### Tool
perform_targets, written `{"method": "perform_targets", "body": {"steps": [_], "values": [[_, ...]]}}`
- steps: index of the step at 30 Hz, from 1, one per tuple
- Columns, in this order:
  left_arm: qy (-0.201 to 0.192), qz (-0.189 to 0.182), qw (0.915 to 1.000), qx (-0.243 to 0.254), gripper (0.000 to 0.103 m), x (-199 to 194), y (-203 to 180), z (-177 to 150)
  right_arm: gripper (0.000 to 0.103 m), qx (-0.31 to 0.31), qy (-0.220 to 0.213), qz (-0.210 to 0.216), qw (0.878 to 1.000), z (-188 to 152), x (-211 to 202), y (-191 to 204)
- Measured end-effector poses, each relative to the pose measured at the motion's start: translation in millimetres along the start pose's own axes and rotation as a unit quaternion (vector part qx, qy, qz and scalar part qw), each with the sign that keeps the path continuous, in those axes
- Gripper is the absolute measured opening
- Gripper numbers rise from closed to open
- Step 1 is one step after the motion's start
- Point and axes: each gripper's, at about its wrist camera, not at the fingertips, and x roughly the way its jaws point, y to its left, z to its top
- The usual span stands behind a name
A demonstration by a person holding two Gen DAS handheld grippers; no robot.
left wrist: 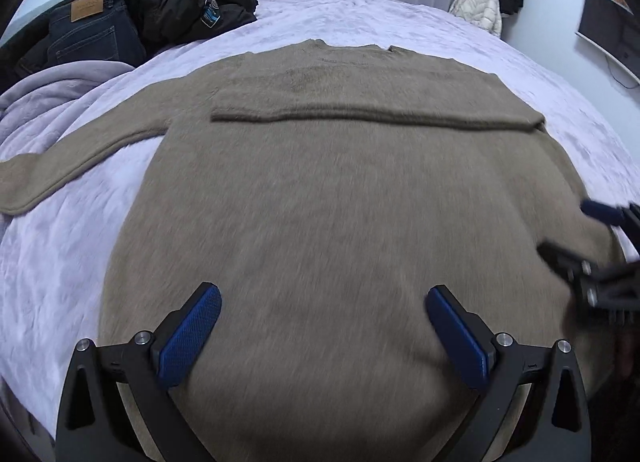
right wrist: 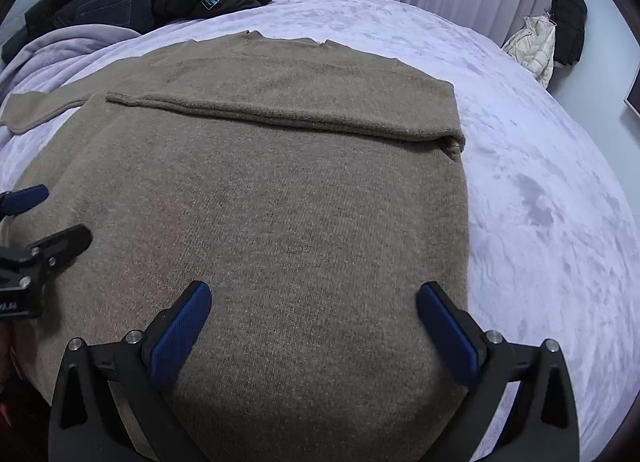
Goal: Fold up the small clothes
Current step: 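Move the left tool to the other sleeve cuff and grasp it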
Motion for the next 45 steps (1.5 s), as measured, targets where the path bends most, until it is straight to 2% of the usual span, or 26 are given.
{"method": "perform_targets", "body": {"steps": [3,7,10,13,16,18,19,21,22,23,24,26,28,31,32,34,36,38,40,41,42,43,44,45], "values": [[0.005,-0.013,0.9997,0.018,0.103,-18.1,14.9,-27.1,0.102,0.0,-0.007,0.011,1.0,-3.9,-0.9,-4.3],[0.029,-0.004,0.9987,0.042,0.103,-32.1,29.5,-55.4,0.102,-0.018,-0.011,0.019,1.0,-7.9,-3.4,-5.3],[0.053,0.0,0.9966,0.063,0.103,-46.6,32.3,-57.4,0.102,-0.041,-0.007,0.027,0.999,-13.4,-8.4,-6.9],[0.028,0.01,0.9965,0.078,0.103,-66.4,32.4,-46.2,0.103,-0.064,0.006,0.036,0.997,-18.0,-23.5,-9.4],[-0.019,-0.032,0.9974,0.062,0.103,-72.5,17.9,-17.1,0.103,-0.107,-0.037,0.091,0.989,-23.9,-53.4,2.7],[-0.021,-0.084,0.9939,0.068,0.103,-59.0,-2.1,-6.7,0.103,-0.177,-0.067,0.112,0.975,-29.3,-65.2,32.8],[-0.011,-0.093,0.9925,0.079,0.103,-48.3,-10.1,-7.7,0.103,-0.215,-0.071,0.118,0.967,-34.1,-65.5,48.4],[0.036,-0.063,0.9923,0.1,0.103,-18.3,-16.6,-21.1,0.102,-0.29,-0.071,0.104,0.949,-50.5,-57.2,74.2],[0.039,-0.055,0.9919,0.108,0.103,-13.5,-14.3,-30.4,0.102,-0.313,-0.063,0.089,0.944,-58.8,-49.9,79.0],[0.02,-0.059,0.9917,0.112,0.103,-20.3,-9.2,-39.9,0.102,-0.321,-0.053,0.086,0.942,-65.8,-44.3,76.6],[0.012,-0.06,0.9916,0.114,0.103,-28.5,-2.7,-48.3,0.102,-0.311,-0.045,0.1,0.944,-71.5,-42.0,65.7],[0.023,-0.057,0.9921,0.109,0.103,-35.3,10.2,-61.9,0.102,-0.283,-0.032,0.117,0.951,-79.7,-41.5,40.7],[0.036,-0.055,0.992,0.107,0.103,-39.4,20.0,-76.0,0.102,-0.288,-0.025,0.104,0.952,-92.9,-42.7,22.2],[0.05,-0.023,0.9891,0.136,0.103,-49.7,21.6,-81.7,0.102,-0.311,-0.011,0.084,0.947,-101.1,-50.0,14.6],[0.046,-0.02,0.9891,0.138,0.103,-55.9,22.4,-78.6,0.102,-0.319,-0.001,0.078,0.944,-99.3,-53.2,15.4],[0.006,-0.024,0.9914,0.129,0.103,-79.6,29.5,-67.4,0.102,-0.341,-0.004,0.056,0.938,-89.8,-62.4,17.5],[-0.044,-0.023,0.9941,0.096,0.103,-99.5,48.5,-45.0,0.103,-0.34,-0.035,0.06,0.938,-70.9,-74.7,18.5],[-0.071,-0.018,0.9964,0.043,0.103,-101.0,74.2,-19.4,0.103,-0.314,-0.064,0.084,0.944,-42.8,-81.7,21.3],[-0.074,0.0,0.9965,-0.038,0.103,-86.2,114.8,9.4,0.103,-0.27,-0.089,0.108,0.953,-8.1,-79.2,28.0],[-0.071,0.01,0.9935,-0.088,0.103,-76.8,140.6,20.4,0.103,-0.249,-0.095,0.12,0.956,6.9,-75.1,32.1],[-0.064,0.017,0.9861,-0.152,0.103,-65.4,172.8,30.2,0.103,-0.229,-0.099,0.129,0.96,21.9,-68.1,38.1],[-0.056,0.028,0.9731,-0.222,0.103,-54.3,208.1,36.7,0.103,-0.212,-0.099,0.13,0.963,36.2,-58.1,45.1],[-0.051,0.041,0.9589,-0.276,0.103,-46.9,235.3,39.2,0.103,-0.2,-0.095,0.125,0.967,49.3,-46.8,51.6],[-0.052,0.063,0.9371,-0.339,0.103,-41.3,270.0,34.5,0.103,-0.184,-0.086,0.118,0.972,64.3,-32.6,58.2]]}}
